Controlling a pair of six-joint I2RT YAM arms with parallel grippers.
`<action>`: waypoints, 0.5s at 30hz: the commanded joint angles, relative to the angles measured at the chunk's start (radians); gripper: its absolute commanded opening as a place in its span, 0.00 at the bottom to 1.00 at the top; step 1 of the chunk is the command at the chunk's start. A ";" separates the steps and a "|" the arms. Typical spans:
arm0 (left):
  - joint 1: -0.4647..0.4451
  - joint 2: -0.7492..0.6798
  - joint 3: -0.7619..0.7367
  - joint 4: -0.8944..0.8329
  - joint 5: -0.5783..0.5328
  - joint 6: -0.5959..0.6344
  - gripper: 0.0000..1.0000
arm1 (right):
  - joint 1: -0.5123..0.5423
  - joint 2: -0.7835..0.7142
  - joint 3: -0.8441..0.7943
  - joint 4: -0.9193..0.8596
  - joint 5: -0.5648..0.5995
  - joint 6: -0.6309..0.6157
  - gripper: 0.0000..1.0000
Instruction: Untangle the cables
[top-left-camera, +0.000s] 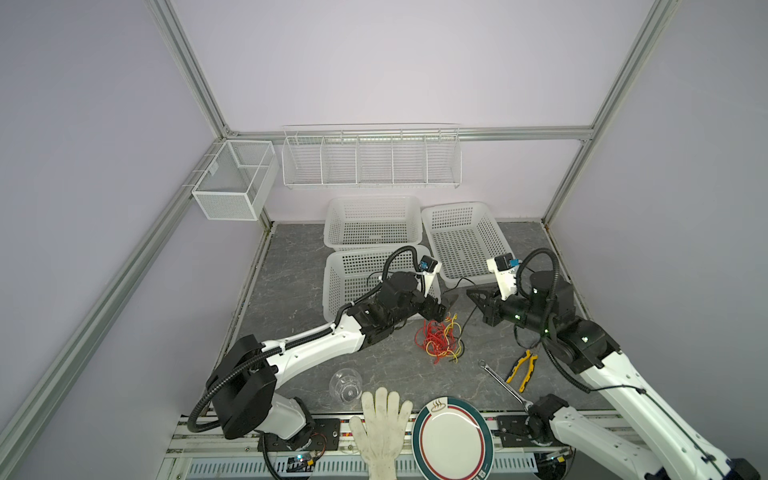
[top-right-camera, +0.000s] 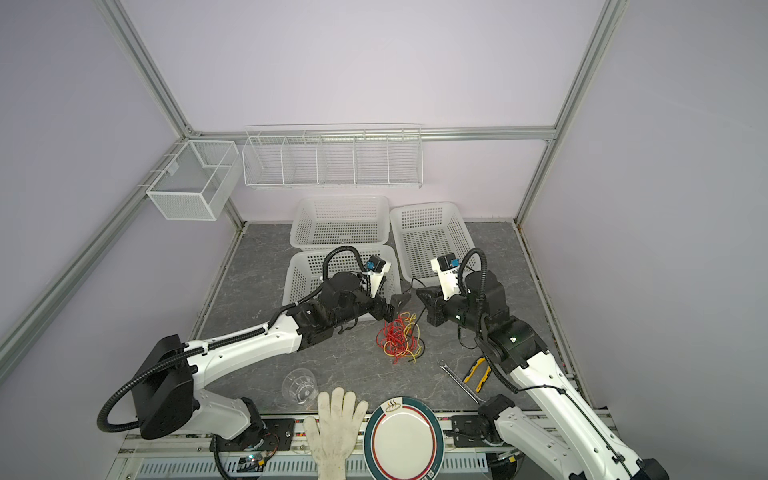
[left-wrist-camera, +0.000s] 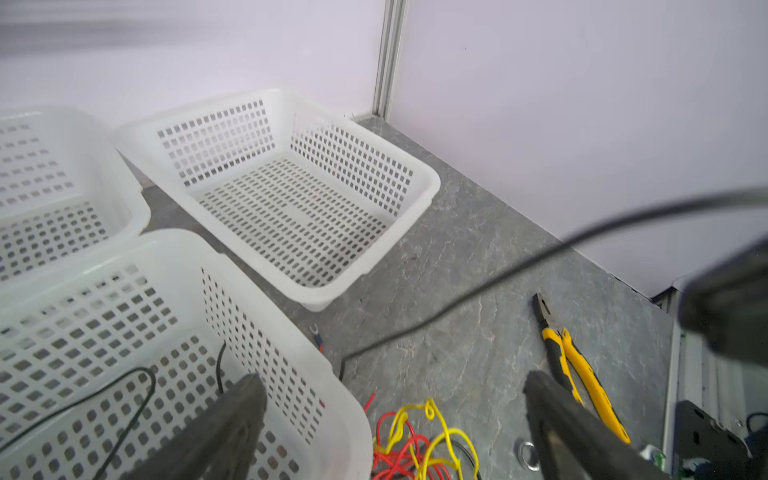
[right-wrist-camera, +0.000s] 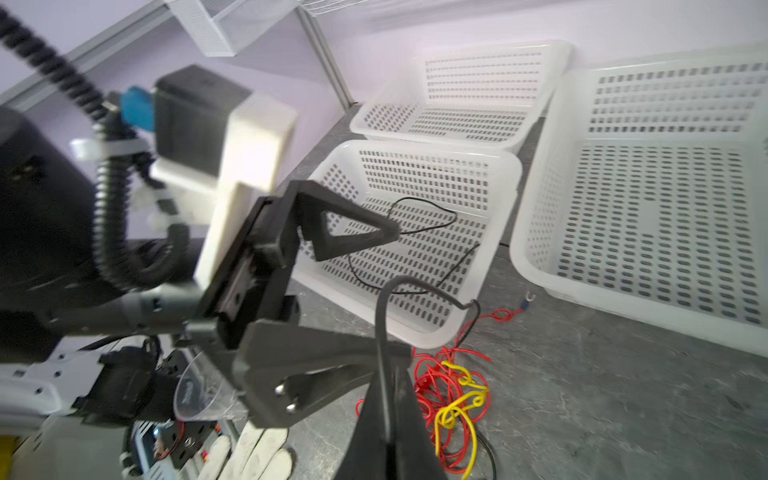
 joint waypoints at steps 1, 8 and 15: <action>0.000 0.023 0.048 0.054 -0.040 0.037 0.96 | 0.011 -0.020 0.010 0.037 -0.108 -0.048 0.07; -0.003 0.062 0.061 0.135 0.028 0.062 0.79 | 0.016 -0.047 -0.009 0.051 -0.112 -0.048 0.07; -0.005 0.085 0.085 0.153 0.038 0.051 0.20 | 0.018 -0.042 -0.043 0.045 -0.079 -0.049 0.07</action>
